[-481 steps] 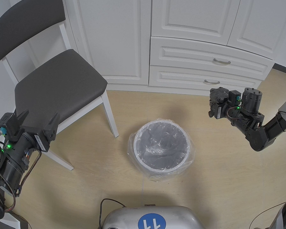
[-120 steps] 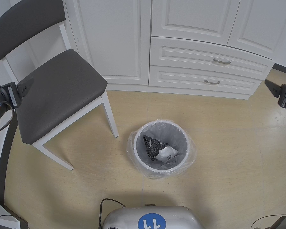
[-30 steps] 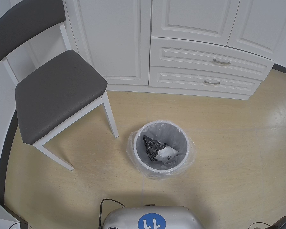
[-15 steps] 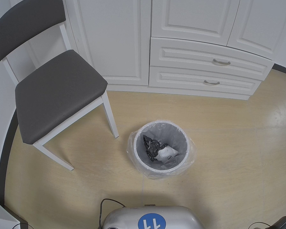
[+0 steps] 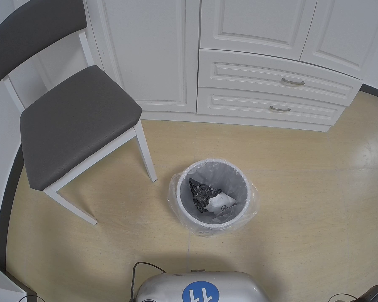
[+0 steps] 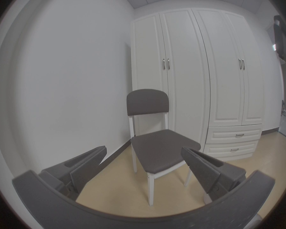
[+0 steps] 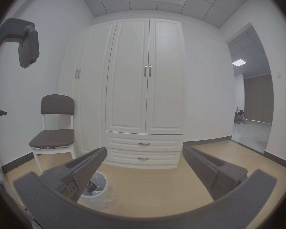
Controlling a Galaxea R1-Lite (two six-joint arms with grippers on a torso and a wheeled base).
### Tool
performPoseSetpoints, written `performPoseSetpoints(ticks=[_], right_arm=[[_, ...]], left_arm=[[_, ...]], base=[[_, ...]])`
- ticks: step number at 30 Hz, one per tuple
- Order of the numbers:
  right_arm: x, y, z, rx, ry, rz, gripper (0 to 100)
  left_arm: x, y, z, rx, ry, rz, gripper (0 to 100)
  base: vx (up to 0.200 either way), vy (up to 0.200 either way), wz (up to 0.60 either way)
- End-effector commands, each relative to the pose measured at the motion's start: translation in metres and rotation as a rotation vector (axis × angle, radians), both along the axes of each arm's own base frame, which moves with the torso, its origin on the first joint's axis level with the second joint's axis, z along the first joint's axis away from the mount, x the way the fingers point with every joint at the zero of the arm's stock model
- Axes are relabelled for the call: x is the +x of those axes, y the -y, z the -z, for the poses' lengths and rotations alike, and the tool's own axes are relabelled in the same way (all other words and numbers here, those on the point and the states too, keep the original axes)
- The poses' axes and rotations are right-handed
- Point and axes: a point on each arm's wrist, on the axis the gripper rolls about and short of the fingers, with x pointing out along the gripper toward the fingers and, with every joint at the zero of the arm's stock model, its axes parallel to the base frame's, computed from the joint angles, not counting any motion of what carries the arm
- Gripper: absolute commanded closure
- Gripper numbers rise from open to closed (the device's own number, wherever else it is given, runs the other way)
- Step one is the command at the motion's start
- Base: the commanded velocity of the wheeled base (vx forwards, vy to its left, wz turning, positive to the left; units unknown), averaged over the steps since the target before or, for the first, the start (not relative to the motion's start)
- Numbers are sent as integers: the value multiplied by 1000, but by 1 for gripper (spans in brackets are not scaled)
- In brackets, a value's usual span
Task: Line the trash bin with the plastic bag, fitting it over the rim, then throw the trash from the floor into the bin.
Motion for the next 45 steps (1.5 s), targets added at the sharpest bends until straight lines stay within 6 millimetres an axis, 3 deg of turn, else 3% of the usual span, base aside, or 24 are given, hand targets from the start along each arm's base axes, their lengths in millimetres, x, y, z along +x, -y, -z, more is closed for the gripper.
performPoseSetpoints(ticks=[1,2,15,23,37,45], right_arm=[[-1,1,1,-9,88,45,0],[-1,1,2,-21,117,54,0],[1,1,8,-73,189,87,0],[7,1,18,-81,106,85,0],[14,1,31,-88,-34,82,0],[20,2,52,-66,-249,130,0]], left_arm=[[15,0,29,40,9,-15,0],[20,0,40,70,3,-25,0],[25,0,65,78,-256,-12,0],[26,4,67,103,-259,159,0],[26,3,66,97,-253,124,0],[26,5,66,103,-253,187,0]], base=[[0,0,0],[0,0,0],[0,0,0],[0,0,0],[0,0,0],[0,0,0]])
